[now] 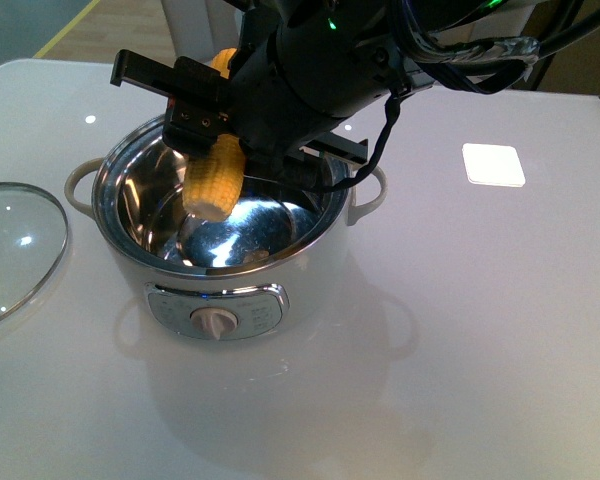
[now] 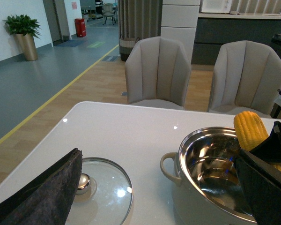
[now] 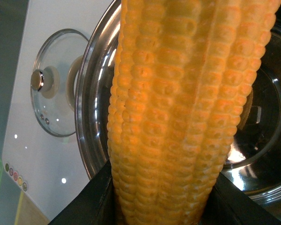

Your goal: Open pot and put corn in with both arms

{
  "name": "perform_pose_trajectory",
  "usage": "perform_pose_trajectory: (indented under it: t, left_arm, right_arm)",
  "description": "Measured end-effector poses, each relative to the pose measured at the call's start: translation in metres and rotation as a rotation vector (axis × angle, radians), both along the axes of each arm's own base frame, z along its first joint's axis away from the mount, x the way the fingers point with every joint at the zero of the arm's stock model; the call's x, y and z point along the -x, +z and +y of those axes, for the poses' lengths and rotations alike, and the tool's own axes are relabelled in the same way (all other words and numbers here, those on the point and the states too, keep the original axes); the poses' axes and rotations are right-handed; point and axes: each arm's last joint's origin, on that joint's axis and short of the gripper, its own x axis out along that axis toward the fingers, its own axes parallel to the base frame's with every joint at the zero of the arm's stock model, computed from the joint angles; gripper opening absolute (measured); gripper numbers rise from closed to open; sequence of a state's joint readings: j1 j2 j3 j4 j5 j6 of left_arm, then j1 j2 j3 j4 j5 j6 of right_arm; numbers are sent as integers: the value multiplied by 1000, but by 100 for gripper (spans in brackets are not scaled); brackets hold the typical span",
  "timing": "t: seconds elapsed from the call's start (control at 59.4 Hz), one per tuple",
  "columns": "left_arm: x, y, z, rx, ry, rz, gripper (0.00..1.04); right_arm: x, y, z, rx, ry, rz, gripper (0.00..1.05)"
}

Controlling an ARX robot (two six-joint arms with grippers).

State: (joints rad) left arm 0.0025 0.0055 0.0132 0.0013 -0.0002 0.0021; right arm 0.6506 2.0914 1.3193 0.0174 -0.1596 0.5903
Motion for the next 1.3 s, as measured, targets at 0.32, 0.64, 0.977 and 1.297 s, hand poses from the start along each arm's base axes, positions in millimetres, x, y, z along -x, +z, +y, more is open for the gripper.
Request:
perform_pose_trajectory:
  t: [0.32,0.64,0.977,1.297]
  left_arm:
    - [0,0,0,0,0,0,98]
    - [0,0,0,0,0,0,98]
    - [0,0,0,0,0,0,98]
    - [0,0,0,0,0,0,98]
  right_arm:
    - [-4,0,3,-4,-25,17,56]
    - [-3,-1,4,-7,-38,31,81]
    - [-8,18,-47,-84,-170,-20,82]
    - [25,65,-154,35,-425,-234,86]
